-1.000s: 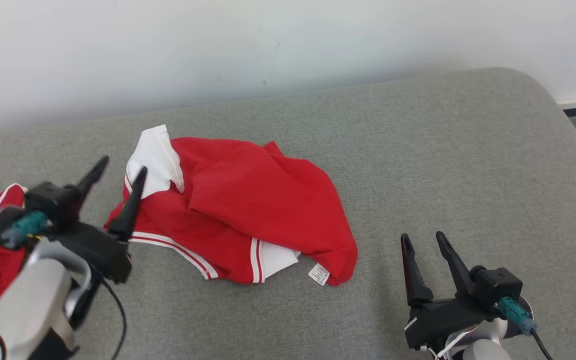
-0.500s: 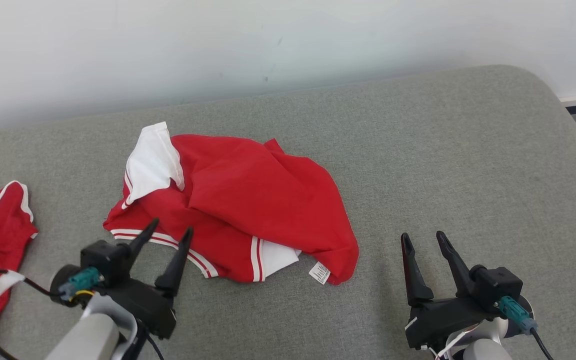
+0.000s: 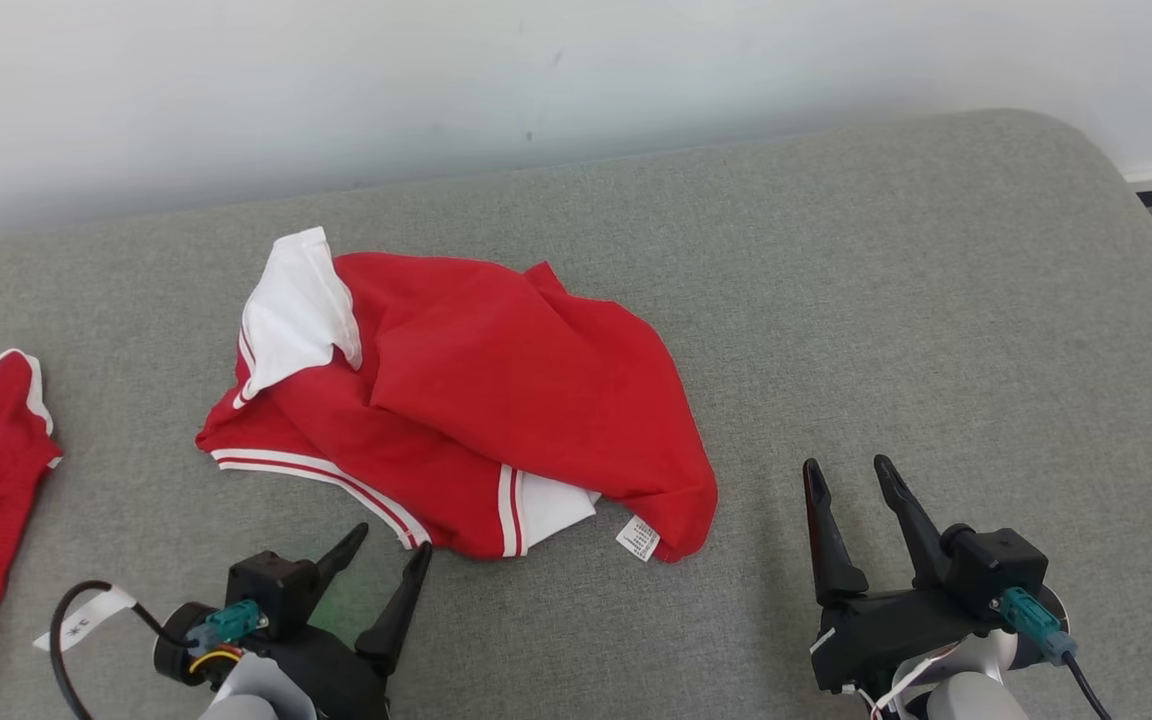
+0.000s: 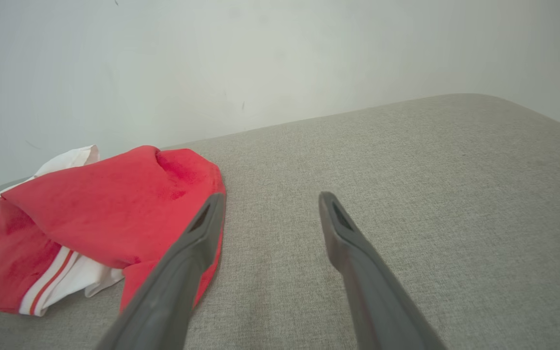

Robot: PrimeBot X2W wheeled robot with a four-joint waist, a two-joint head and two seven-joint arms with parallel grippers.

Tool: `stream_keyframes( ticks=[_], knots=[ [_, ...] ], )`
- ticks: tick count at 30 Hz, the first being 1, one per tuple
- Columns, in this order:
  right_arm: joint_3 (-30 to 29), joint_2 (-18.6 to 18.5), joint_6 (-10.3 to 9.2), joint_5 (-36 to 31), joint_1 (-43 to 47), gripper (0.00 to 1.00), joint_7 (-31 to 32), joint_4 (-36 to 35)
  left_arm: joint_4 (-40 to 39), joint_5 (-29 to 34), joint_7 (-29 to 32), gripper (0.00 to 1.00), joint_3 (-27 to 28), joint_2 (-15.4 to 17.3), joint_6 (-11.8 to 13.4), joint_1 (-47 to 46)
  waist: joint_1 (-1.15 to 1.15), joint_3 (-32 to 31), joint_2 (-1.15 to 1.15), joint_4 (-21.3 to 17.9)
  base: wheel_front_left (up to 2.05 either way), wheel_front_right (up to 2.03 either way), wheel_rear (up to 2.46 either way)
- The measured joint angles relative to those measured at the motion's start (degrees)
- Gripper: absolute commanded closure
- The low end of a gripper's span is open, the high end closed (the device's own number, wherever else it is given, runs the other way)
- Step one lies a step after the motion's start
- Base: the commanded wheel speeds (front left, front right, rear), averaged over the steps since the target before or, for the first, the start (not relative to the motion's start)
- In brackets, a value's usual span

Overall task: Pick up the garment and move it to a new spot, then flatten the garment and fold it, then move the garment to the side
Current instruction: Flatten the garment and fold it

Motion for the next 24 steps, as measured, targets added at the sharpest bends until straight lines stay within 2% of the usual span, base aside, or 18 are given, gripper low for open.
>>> stream_keyframes(
  ticks=[16,17,18,19,20,24],
  knots=[
    [0.33,0.0,0.0,0.11,-0.53,0.0,-0.1,0.11,4.97,3.08,0.0,0.0,1.11,-2.14,-1.26,-1.39,0.0,0.97,0.0,-2.0,0.0,0.0,0.0],
    [0.33,0.0,0.0,0.11,-0.54,0.0,-0.1,0.14,5.26,3.22,0.0,0.02,1.23,-2.33,-1.33,-1.49,0.0,0.99,0.0,-2.09,0.0,0.0,0.0],
    [0.35,0.0,0.0,0.11,-0.57,0.0,-0.11,0.2,5.73,3.39,-0.01,0.37,1.32,-2.53,-1.36,-1.66,0.0,0.99,0.0,-2.18,0.0,0.0,0.0],
    [0.37,0.0,0.0,0.11,-0.6,0.0,-0.11,0.23,6.14,3.47,-0.01,0.58,1.46,-2.67,-1.38,-1.84,0.0,0.97,0.0,-2.26,0.0,0.0,0.0],
    [0.35,0.0,0.0,0.1,-0.62,0.0,-0.14,0.29,6.56,3.49,-0.01,1.0,1.67,-2.79,-1.44,-2.04,0.0,0.91,0.0,-2.32,0.0,0.0,0.0],
    [0.21,0.0,0.01,0.01,-0.64,0.0,-0.16,0.52,7.55,4.15,-0.01,1.0,2.21,-3.32,-1.68,-2.39,0.0,0.53,0.0,-2.35,0.0,0.0,0.0]
  ],
)
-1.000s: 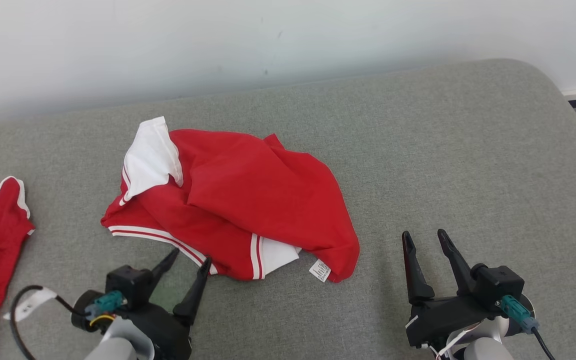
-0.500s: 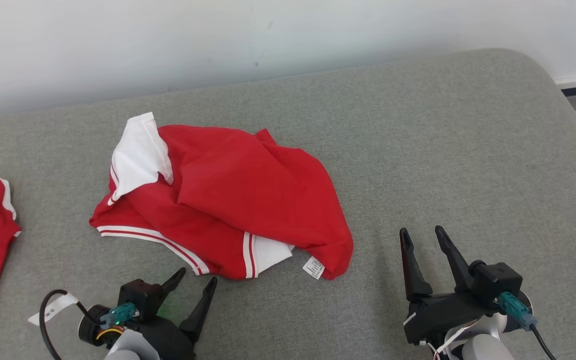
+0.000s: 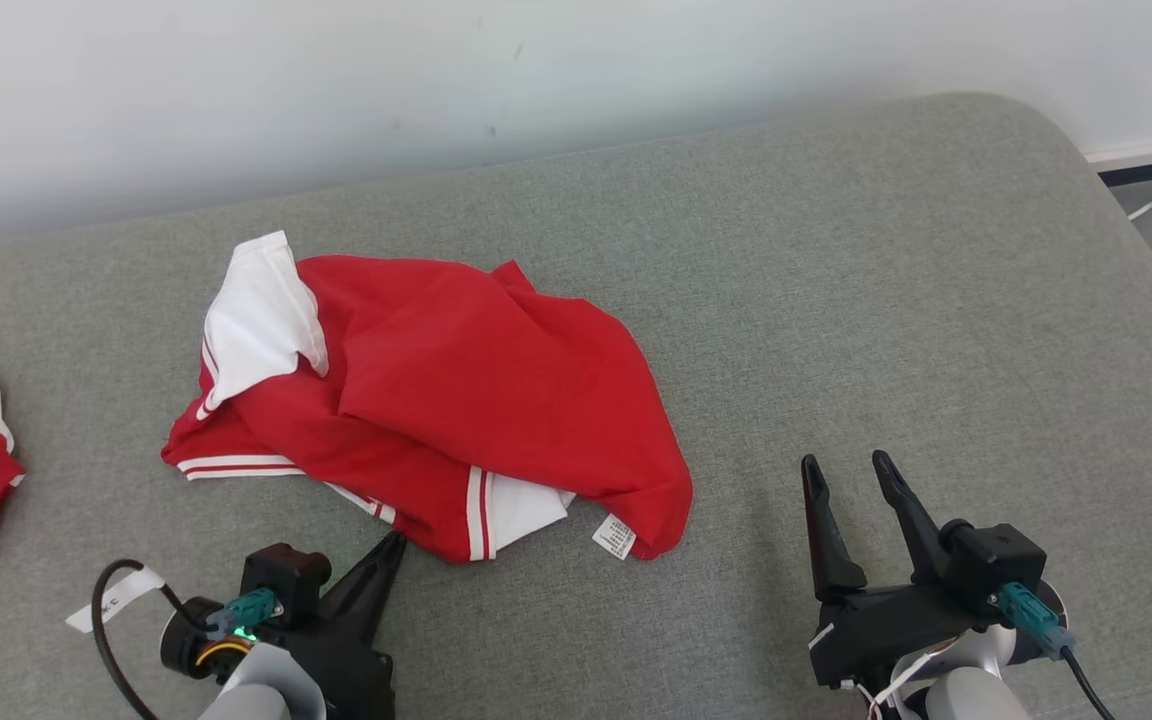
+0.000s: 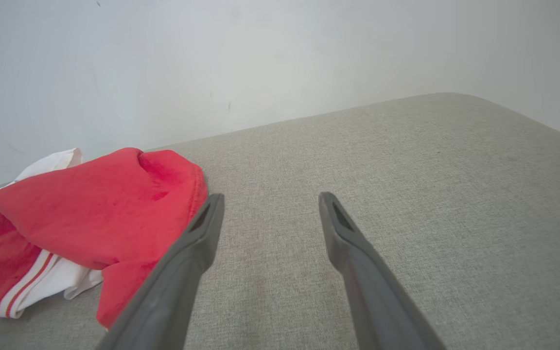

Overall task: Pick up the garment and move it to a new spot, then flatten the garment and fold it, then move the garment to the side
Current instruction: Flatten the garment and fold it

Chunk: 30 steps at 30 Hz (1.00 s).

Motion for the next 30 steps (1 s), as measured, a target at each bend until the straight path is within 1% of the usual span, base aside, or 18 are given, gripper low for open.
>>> stream_keyframes(
  ticks=[6,15,18,23,30],
  knots=[
    [-0.44,0.0,-0.01,-0.05,0.57,0.0,-0.01,0.23,-2.34,0.9,0.0,1.0,1.97,-0.2,-0.2,0.28,0.0,-0.83,0.0,1.03,0.0,0.0,0.0],
    [-0.21,0.0,-0.01,0.02,0.83,0.0,-0.05,0.79,-4.0,2.09,0.0,1.0,2.86,-0.75,-0.53,2.57,0.0,-2.73,0.0,3.4,0.0,0.0,0.0],
    [-0.31,0.01,-0.01,0.02,1.04,0.0,-0.07,0.96,-5.43,2.09,0.0,1.0,4.25,-0.7,-0.47,3.21,0.0,-3.22,0.0,4.05,0.0,0.0,0.0],
    [-0.74,0.0,-0.01,0.01,1.9,0.0,-0.07,0.99,-8.86,2.35,0.0,1.0,6.28,-0.02,0.54,4.89,0.0,-3.88,0.0,4.81,0.0,0.0,0.0],
    [-1.12,0.0,0.0,0.02,2.58,0.0,-0.07,1.0,-17.66,2.44,0.0,1.0,9.25,2.2,3.48,10.22,0.0,-4.81,0.0,6.39,0.0,0.0,0.0]
  ],
)
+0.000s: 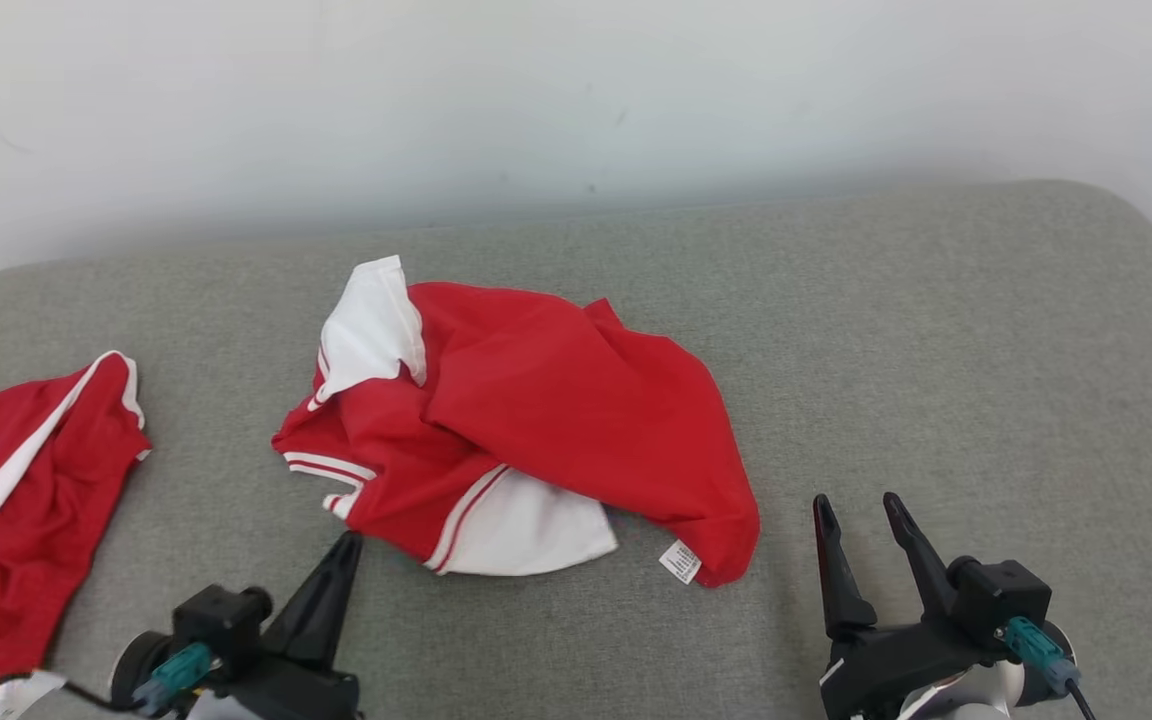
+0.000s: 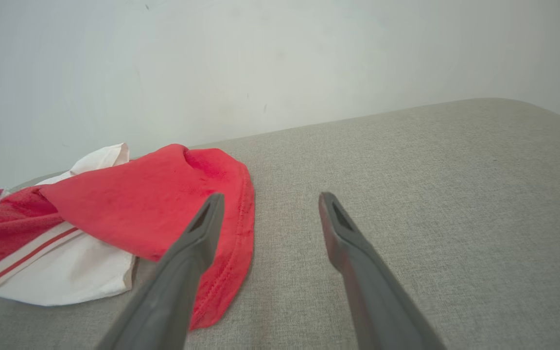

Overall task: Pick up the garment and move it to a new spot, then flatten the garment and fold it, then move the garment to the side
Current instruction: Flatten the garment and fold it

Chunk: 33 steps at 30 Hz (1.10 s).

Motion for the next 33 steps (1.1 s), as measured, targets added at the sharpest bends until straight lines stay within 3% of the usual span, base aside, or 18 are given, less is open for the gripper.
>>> stream_keyframes(
  ticks=[14,15,16,17,27,33],
  knots=[
    [0.15,0.01,-0.01,-0.01,0.44,0.0,0.34,0.0,-7.54,-2.01,1.49,1.0,5.54,5.88,5.05,5.61,0.0,-0.43,0.0,3.28,0.0,0.0,0.0],
    [0.24,0.01,-0.01,-0.02,0.44,0.0,0.35,0.0,-7.46,-2.14,1.62,0.92,5.45,5.83,5.04,5.89,0.0,-0.34,0.0,3.32,0.0,0.0,0.0],
    [0.3,0.01,-0.01,-0.02,0.42,0.0,0.36,0.0,-7.32,-2.14,1.59,0.31,5.36,5.72,5.05,6.17,0.0,-0.23,0.0,3.32,0.0,0.0,0.0],
    [0.31,0.0,-0.01,-0.03,0.38,0.0,0.37,0.04,-7.05,-2.16,1.33,0.0,5.37,5.37,5.25,6.3,0.01,-0.09,0.0,3.27,0.0,0.0,0.0],
    [-0.15,0.0,-0.01,-0.2,0.34,0.0,0.42,0.08,-7.24,-2.35,0.26,0.0,6.52,3.11,5.59,7.74,0.01,0.17,0.0,3.49,0.0,0.0,0.0],
    [-0.44,0.0,-0.01,-0.3,0.34,0.0,0.42,0.12,-11.36,-1.04,0.08,0.0,9.77,1.52,6.73,10.17,0.01,0.02,0.0,3.76,0.0,0.0,0.0]
  ],
)
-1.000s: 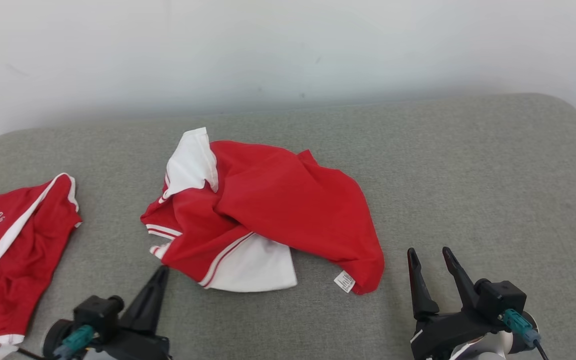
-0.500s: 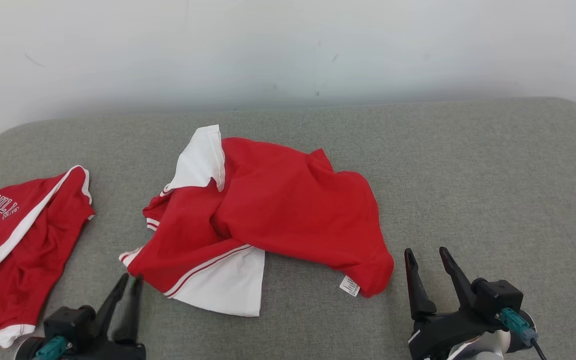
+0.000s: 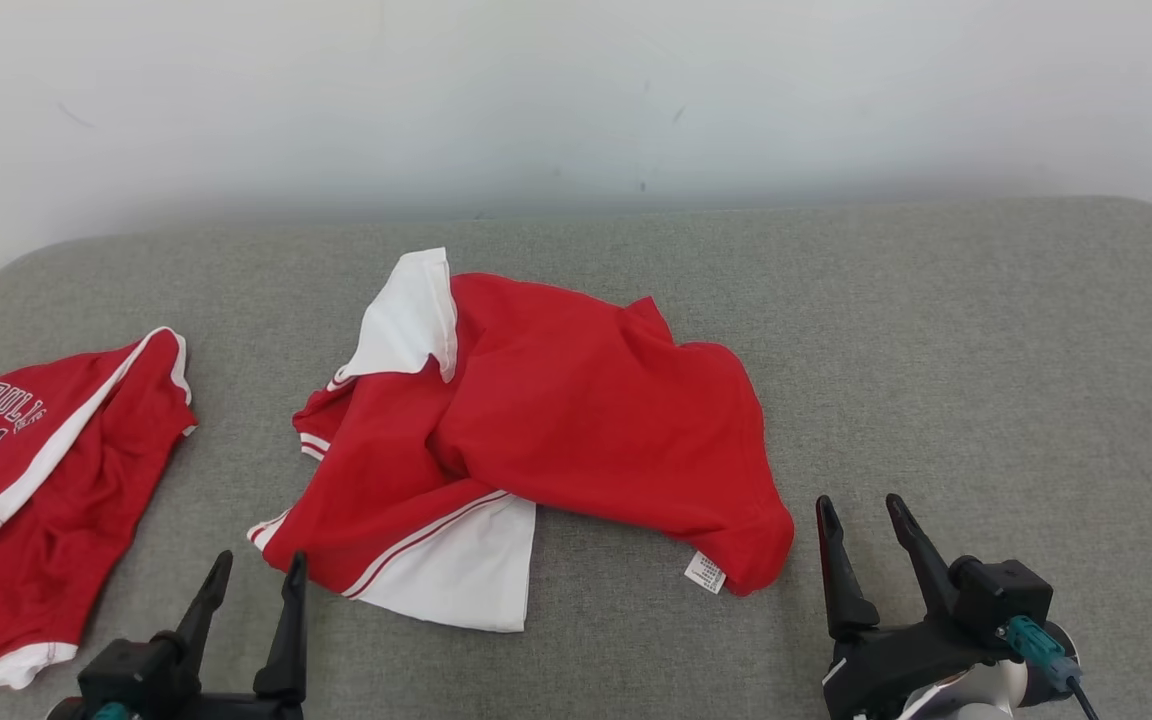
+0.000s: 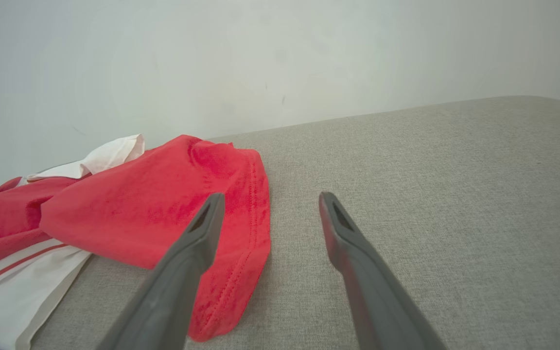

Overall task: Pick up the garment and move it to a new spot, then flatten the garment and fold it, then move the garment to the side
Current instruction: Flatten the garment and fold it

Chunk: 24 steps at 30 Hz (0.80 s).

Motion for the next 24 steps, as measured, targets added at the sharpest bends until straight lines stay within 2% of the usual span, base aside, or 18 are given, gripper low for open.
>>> stream_keyframes(
  ticks=[16,24],
  knots=[
    [-0.77,0.0,0.0,-0.47,0.6,0.0,1.94,2.15,-9.26,7.47,-0.05,0.0,9.73,-7.55,-0.52,7.04,0.0,-0.05,0.0,1.67,0.0,0.0,0.0],
    [0.12,0.0,0.0,0.41,0.68,0.0,3.67,3.71,-9.82,9.85,-0.07,0.0,13.97,-9.48,-2.66,7.83,0.0,0.3,0.0,2.08,0.0,0.0,0.0]
  ],
)
